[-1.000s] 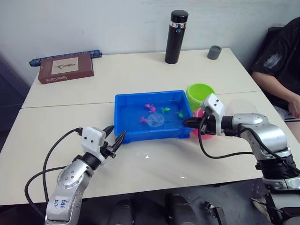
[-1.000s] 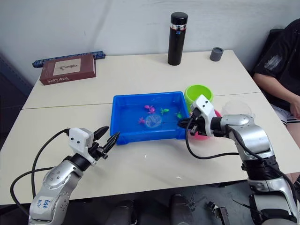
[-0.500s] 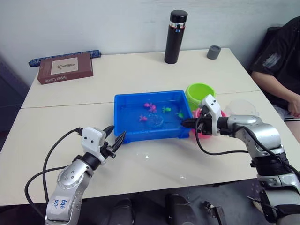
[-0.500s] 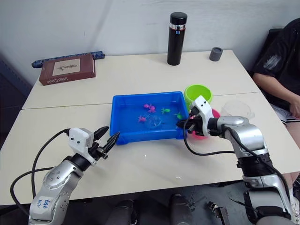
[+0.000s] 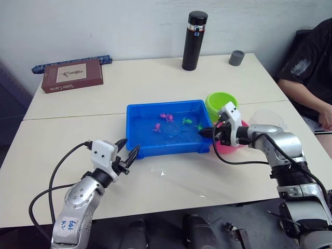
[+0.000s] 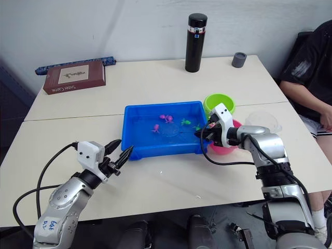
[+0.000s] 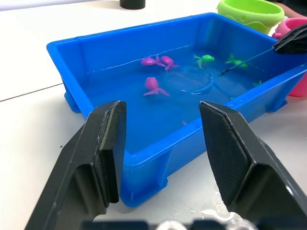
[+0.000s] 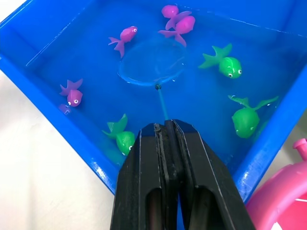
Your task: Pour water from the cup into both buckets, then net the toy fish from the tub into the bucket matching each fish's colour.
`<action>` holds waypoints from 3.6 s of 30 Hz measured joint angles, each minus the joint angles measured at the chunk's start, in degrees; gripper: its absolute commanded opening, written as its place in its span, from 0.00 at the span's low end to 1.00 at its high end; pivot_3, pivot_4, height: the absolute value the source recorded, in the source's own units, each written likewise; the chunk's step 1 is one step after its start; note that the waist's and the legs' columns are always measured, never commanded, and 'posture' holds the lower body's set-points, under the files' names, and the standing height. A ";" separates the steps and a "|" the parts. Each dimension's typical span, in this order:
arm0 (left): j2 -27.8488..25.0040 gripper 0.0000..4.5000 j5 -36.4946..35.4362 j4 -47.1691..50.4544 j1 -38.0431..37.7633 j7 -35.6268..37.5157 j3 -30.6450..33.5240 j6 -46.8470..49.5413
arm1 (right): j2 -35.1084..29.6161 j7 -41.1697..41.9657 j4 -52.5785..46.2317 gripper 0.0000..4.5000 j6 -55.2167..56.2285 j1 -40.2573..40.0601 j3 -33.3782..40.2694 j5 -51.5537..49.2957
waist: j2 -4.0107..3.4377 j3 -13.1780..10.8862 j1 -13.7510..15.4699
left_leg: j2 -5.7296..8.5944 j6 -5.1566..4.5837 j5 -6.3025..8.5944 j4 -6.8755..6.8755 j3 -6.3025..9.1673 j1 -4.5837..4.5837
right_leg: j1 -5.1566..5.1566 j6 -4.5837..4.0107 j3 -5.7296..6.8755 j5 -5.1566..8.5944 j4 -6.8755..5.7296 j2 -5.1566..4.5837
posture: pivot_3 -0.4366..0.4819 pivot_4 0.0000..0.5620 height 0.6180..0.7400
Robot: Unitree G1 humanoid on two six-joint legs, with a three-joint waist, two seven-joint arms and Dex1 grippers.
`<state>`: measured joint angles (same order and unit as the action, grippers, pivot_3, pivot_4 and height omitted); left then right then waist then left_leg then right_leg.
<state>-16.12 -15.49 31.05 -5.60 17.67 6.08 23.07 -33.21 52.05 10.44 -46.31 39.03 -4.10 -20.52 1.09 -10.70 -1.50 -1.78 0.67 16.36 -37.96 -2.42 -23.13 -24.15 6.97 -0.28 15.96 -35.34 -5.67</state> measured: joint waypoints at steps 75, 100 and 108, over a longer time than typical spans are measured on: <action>0.16 0.59 0.12 -2.33 2.73 0.13 -2.10 -0.70 | -0.14 -5.62 -1.99 0.00 -1.27 -0.19 5.15 -0.16 | 0.00 0.00 -0.02 | 0.00 0.00 0.00 0.02 -0.02 -0.01 | 0.00 0.01 -0.01 -0.01 0.01 0.00 | 0.48 0.27 1.00; -1.76 0.59 -1.20 -4.69 6.90 8.02 -5.06 -0.77 | 0.00 -22.47 -45.84 0.00 -30.85 -12.58 31.59 -22.26 | 0.00 0.00 0.18 | 0.00 -0.02 0.00 0.17 0.08 -0.06 | 0.00 -0.02 0.04 0.00 0.21 -0.01 | 0.48 0.27 1.00; -3.80 0.59 -2.39 -8.47 12.17 14.23 -6.56 -1.98 | 1.51 -27.94 -58.40 0.00 -31.35 -22.59 38.47 -27.95 | 0.00 0.00 1.31 | 0.01 -0.05 -0.02 0.21 0.08 -0.09 | 0.02 -0.06 0.08 -0.03 0.34 0.07 | 0.48 0.27 1.00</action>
<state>-19.92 -17.89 22.57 6.56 31.90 -0.47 21.09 -31.70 24.11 -47.97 -77.66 16.45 34.37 -48.47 1.08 -10.69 -0.19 -1.77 0.62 16.34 -37.75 -2.34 -23.22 -24.13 6.91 -0.21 15.93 -35.00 -5.60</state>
